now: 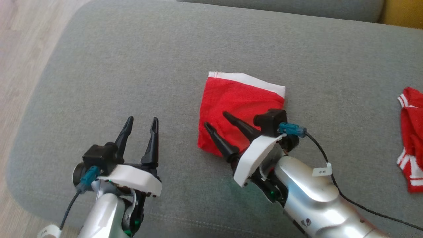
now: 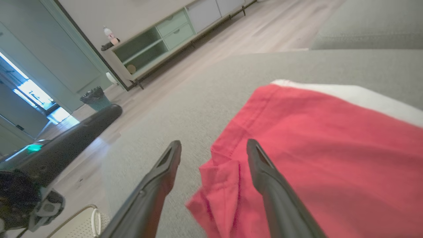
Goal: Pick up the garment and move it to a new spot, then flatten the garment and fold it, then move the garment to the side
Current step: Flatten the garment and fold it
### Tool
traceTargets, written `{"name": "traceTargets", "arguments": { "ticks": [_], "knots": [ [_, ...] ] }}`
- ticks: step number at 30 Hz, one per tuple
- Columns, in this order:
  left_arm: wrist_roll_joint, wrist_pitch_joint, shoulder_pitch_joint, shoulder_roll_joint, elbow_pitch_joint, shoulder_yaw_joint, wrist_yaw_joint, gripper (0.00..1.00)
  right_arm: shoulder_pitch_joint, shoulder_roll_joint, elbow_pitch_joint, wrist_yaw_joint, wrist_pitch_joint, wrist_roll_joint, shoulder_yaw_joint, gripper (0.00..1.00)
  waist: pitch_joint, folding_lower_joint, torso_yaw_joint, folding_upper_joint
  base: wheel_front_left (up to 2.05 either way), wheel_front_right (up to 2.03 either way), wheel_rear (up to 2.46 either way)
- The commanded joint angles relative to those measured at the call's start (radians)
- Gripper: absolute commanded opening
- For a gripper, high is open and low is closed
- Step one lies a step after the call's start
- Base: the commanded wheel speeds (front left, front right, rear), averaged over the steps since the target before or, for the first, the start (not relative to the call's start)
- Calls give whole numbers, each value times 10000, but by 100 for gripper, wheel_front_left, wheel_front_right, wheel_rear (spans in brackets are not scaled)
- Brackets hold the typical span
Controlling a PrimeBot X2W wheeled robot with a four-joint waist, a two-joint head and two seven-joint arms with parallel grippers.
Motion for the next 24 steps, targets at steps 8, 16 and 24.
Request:
{"name": "traceTargets", "arguments": {
  "ticks": [8,16,24],
  "knots": [
    [102,-60,-329,195,-551,495,151,100,-33,166,-734,-9,-1418,-721,-1367,100,-147,0,-515,-1,0,0,0],
    [208,-60,-170,382,-840,690,241,100,1178,-165,-1395,-9,-1442,-2635,-4470,100,-250,0,-929,-1,0,0,0],
    [330,-60,48,582,-1029,686,246,100,3346,-218,-3961,-9,-340,-4595,-6997,100,-410,0,-1200,-1,0,0,0]
  ]
}}
